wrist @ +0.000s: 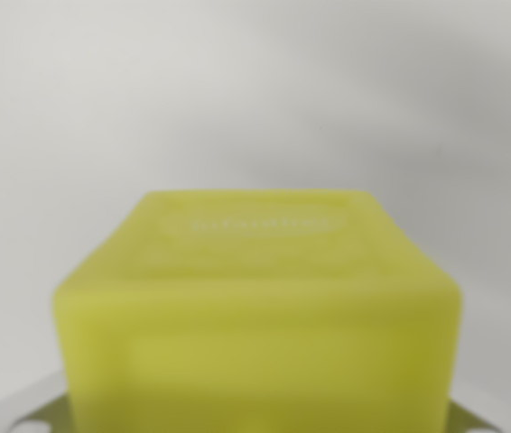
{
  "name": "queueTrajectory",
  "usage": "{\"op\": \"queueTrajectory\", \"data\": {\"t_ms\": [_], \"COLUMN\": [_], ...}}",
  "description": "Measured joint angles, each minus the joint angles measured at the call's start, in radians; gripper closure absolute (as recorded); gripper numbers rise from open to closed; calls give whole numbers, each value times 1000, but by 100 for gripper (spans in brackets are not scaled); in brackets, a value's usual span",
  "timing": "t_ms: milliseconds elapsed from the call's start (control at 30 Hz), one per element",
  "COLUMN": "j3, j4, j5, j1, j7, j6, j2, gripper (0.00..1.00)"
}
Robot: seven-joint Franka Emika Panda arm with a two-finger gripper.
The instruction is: Pick yellow cube
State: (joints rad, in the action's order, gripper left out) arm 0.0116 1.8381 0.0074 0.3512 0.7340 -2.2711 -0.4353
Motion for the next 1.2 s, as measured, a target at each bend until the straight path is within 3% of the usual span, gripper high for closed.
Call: {"op": "queueTrajectory", "data": {"t_ms": [900, 1200], "j3": [0, 0], "j4": [-55, -60], "j5": [-2, -2], "j1": [0, 0], "j7": [1, 1], "j6": [141, 150], "j2": [86, 91], "gripper": [100, 100]}}
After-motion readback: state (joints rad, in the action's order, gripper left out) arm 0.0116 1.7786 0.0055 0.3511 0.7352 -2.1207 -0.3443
